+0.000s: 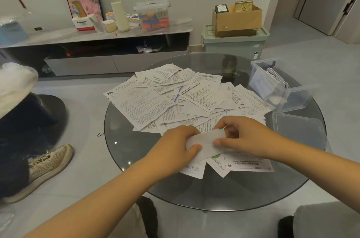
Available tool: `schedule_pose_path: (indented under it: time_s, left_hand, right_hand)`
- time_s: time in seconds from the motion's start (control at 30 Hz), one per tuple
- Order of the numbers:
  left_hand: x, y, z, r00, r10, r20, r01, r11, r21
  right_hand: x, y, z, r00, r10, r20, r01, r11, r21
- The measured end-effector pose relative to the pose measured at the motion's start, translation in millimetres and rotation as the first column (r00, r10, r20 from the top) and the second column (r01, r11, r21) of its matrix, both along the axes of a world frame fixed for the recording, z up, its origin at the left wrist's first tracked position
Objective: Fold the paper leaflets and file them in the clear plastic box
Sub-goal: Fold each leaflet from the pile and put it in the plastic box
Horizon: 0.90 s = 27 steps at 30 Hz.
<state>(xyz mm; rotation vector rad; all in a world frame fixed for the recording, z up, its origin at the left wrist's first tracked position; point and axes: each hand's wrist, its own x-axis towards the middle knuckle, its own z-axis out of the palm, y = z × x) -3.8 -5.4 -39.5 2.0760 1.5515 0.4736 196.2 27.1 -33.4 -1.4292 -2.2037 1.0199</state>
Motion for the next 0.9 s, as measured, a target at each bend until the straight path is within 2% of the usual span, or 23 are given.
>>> schedule_pose_path:
  time_s: [0.17,0.4,0.5,0.77,0.9]
  left_hand:
    - [-1.8,4.2,-6.9,0.999,-0.025,-0.044,0.025,1.000,-0.009]
    - [-5.3,6.7,-7.8,0.995,-0.035,-0.097,0.036,0.999,0.009]
    - [-6.9,6.8,-5.8,0.995,-0.033,-0.097,0.033,0.999,-0.002]
    - [-9.6,-0.3,2.4,0.996,-0.083,-0.039,0.077,0.987,-0.142]
    - [-8.9,-0.2,2.7,0.988,-0.140,-0.057,0.132,0.983,-0.131]
  right_hand:
    - [-8.3,-1.0,-8.6,0.989,-0.026,0.144,0.013,0.996,0.093]
    - [-11.5,-8.3,-9.2,0.948,0.037,0.317,-0.154,0.923,0.352]
    - [-14.6,-17.2,-11.2,0.922,0.128,0.364,-0.252,0.914,0.319]
    - [-8.3,-22.6,-10.2,0.856,0.156,0.492,-0.349,0.878,0.328]
    - [-7.7,-26.4,-9.2,0.874,0.159,0.460,-0.351,0.861,0.369]
